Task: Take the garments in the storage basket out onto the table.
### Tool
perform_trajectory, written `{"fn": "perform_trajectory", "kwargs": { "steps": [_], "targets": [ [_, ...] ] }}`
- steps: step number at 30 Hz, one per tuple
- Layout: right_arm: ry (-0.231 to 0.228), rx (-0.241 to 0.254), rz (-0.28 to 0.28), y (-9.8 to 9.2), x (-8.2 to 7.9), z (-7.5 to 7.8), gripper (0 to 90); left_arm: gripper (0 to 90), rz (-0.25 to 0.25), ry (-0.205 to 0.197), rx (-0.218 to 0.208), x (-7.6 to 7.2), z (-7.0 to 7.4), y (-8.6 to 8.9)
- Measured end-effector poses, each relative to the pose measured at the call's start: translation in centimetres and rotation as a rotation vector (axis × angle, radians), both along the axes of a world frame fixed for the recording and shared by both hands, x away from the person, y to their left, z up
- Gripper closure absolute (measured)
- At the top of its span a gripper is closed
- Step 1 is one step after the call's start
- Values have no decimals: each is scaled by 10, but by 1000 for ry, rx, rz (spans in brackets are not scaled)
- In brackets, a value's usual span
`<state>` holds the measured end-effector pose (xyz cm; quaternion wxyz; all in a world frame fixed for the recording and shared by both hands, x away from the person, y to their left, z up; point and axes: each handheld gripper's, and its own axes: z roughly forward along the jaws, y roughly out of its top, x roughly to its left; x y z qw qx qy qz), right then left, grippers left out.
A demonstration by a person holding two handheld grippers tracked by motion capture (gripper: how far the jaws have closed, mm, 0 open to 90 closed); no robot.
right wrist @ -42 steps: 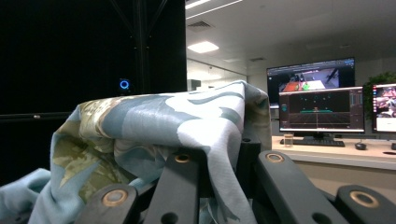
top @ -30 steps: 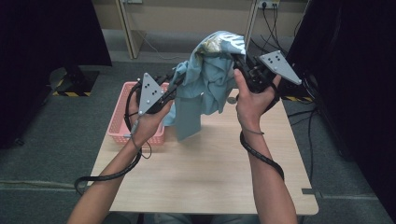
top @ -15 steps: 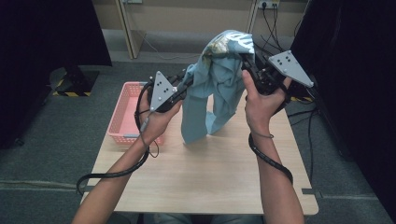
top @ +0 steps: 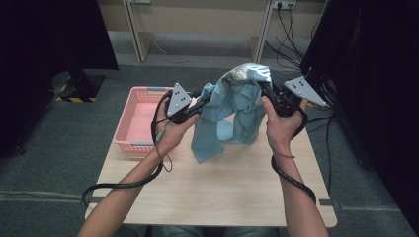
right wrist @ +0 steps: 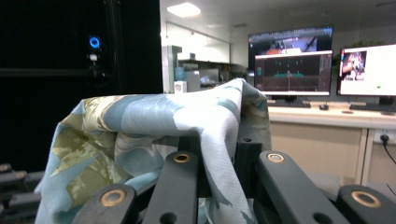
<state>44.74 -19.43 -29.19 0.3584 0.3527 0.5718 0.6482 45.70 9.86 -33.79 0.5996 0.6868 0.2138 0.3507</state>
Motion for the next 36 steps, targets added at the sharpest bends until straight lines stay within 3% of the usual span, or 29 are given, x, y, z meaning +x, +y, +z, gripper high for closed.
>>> {"fn": "perform_trajectory", "kwargs": {
  "steps": [15, 27, 36],
  "targets": [
    [114, -94, 19, -5, 10, -46, 825, 722, 4, 97, 10, 9, -38, -3],
    [180, -114, 14, -7, 13, -77, 823, 714, 14, 158, 3, 15, -62, -5],
    [243, -130, -1, -9, 16, -105, 818, 707, 12, 237, 23, 23, -89, -14]
  ]
}}
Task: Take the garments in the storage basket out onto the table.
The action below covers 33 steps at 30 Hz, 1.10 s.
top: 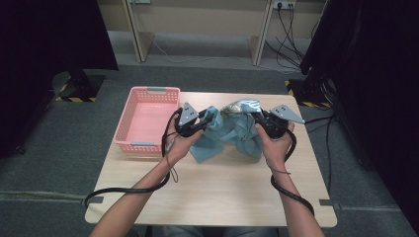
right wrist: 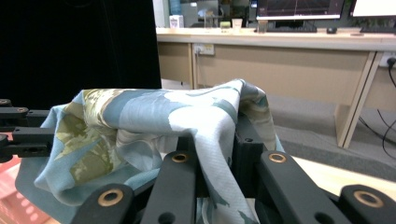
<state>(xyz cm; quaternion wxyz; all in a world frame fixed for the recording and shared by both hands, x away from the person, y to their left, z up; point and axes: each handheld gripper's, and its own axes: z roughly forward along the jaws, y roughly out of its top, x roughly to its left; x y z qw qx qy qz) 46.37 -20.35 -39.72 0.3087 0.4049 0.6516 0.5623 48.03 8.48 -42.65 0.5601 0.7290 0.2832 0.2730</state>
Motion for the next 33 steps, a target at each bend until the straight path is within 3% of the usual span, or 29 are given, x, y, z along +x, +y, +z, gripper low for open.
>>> {"fn": "perform_trajectory", "kwargs": {
  "steps": [8, 33],
  "targets": [
    [54, -13, -11, 0, 3, -24, 816, 708, 9, 42, 1, 5, -17, -3],
    [167, -85, -17, 3, 9, -66, 809, 698, 29, 130, 32, 14, -54, -13]
  ]
}}
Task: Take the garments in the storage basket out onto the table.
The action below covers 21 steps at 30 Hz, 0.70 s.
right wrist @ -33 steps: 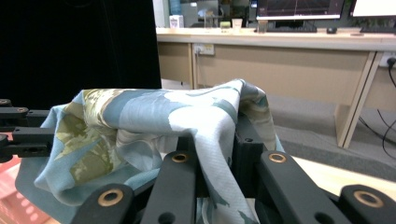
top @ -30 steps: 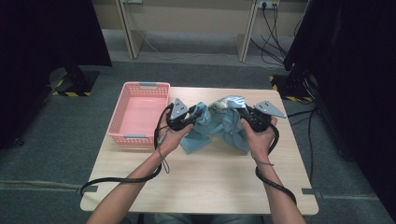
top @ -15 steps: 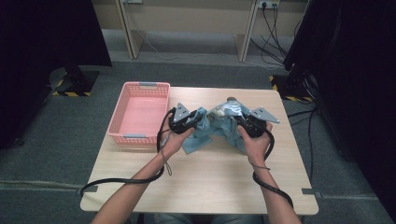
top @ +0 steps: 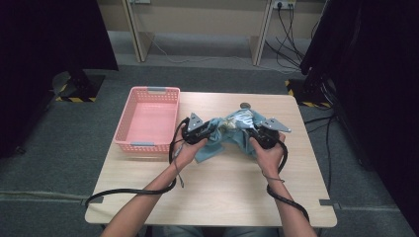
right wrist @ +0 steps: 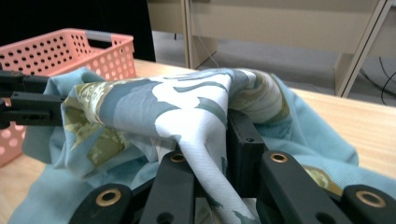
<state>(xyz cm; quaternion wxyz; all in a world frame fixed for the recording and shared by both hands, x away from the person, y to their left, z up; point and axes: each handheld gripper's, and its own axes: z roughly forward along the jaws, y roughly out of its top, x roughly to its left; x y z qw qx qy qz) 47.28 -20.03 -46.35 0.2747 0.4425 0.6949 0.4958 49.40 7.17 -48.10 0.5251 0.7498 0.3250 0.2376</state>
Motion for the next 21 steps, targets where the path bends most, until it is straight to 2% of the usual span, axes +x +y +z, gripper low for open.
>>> {"fn": "perform_trajectory", "kwargs": {
  "steps": [6, 21],
  "targets": [
    [40, -11, -4, 0, 2, -13, 806, 694, 3, 19, 9, 2, -7, -2],
    [76, -30, -8, 1, 2, -31, 799, 690, 7, 44, 21, 5, -17, -4]
  ]
}}
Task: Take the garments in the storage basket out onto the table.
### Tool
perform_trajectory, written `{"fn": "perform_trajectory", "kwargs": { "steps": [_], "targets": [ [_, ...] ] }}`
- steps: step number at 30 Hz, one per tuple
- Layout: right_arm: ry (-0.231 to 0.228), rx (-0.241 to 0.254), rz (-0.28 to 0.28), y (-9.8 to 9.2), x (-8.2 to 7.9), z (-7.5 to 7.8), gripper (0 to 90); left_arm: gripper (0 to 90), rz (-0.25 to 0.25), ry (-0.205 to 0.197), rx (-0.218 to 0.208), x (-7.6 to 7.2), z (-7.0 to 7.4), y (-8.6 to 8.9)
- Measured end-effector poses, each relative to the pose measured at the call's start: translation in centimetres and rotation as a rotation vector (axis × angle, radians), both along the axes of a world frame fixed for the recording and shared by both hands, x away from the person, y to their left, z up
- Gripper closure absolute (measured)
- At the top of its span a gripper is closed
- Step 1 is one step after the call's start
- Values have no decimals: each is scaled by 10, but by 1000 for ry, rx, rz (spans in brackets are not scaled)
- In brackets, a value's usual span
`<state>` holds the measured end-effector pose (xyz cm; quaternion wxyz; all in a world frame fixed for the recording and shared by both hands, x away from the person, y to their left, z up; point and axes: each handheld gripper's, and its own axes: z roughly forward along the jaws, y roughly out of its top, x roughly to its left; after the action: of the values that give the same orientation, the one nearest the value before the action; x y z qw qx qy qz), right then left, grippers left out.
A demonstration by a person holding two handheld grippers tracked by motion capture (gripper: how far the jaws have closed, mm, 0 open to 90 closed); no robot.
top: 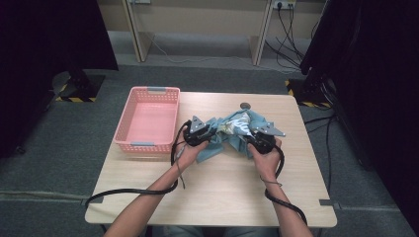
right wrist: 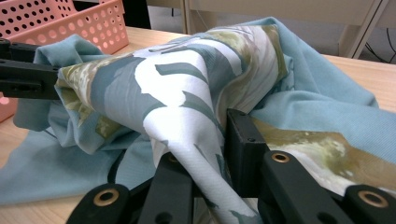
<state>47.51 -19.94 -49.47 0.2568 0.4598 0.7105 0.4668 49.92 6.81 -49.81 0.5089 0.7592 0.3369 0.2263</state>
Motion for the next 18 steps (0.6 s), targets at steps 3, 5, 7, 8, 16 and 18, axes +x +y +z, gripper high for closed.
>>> {"fn": "perform_trajectory", "kwargs": {
  "steps": [3, 5, 7, 8, 16, 18],
  "targets": [
    [4, -8, 0, 0, 0, -3, 798, 688, 0, 5, 3, 0, -2, -1],
    [8, -9, -1, 0, -1, -6, 796, 687, -1, 10, 6, 0, -4, -2],
    [10, -10, -1, -1, -1, -7, 792, 681, -2, 13, 5, 0, -6, -2],
    [11, -11, -2, -1, -1, -8, 789, 677, -2, 16, 4, 0, -7, -3],
    [-2, -14, -25, -3, -4, -8, 665, 621, 4, 20, 4, -3, -6, -1],
    [-6, -18, -32, -4, -5, -7, 626, 593, 2, 15, 15, -4, -5, -1]
  ]
}}
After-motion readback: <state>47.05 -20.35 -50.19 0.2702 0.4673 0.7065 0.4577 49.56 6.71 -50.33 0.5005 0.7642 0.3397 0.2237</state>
